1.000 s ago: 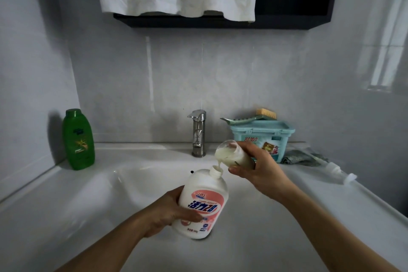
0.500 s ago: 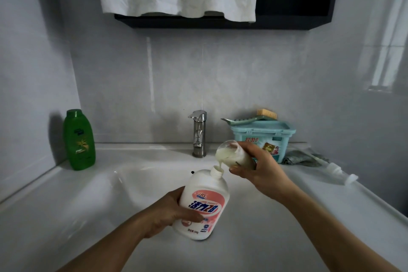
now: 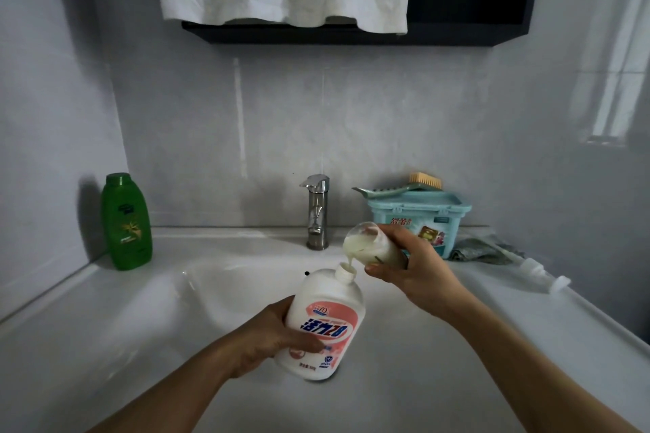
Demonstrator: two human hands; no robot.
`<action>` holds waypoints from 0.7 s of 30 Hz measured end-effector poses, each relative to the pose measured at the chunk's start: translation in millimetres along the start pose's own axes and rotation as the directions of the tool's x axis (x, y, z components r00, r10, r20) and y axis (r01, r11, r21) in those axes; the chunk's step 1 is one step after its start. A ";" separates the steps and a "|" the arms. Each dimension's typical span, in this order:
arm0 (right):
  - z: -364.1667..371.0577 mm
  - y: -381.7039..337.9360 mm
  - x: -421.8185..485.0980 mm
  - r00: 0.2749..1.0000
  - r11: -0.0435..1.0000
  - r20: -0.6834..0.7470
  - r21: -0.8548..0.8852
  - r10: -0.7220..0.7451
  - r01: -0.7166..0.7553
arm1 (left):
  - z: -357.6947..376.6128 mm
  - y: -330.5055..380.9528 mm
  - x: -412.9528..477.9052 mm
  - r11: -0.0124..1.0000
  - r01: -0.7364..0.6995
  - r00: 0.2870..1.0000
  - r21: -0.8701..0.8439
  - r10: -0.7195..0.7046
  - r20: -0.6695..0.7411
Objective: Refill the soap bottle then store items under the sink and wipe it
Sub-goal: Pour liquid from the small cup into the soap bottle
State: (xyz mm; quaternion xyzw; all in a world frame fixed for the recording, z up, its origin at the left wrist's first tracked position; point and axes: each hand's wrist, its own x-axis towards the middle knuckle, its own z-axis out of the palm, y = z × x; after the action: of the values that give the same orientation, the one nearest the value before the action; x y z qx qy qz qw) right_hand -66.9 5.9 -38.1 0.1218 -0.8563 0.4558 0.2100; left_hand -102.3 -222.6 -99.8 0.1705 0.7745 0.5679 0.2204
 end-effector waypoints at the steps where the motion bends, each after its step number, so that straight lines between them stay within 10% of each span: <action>1: 0.0 0.1 -0.1 1.000 1.000 0.002 0.002 0.002 -0.002 | 0.0 -0.2 0.0 1.000 0.001 1.000 0.004 -0.001 0.000; 21: -0.9 -3.3 -1.3 1.000 1.000 0.000 -0.012 -0.003 0.003 | -0.5 -2.5 2.6 1.000 -0.018 1.000 -0.020 0.018 0.012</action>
State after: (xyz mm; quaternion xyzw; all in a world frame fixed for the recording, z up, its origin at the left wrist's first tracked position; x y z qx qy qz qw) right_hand -64.2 4.9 -35.8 0.1215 -0.8590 0.4502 0.2114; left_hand -104.8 -222.4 -102.4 0.1787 0.7660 0.5764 0.2214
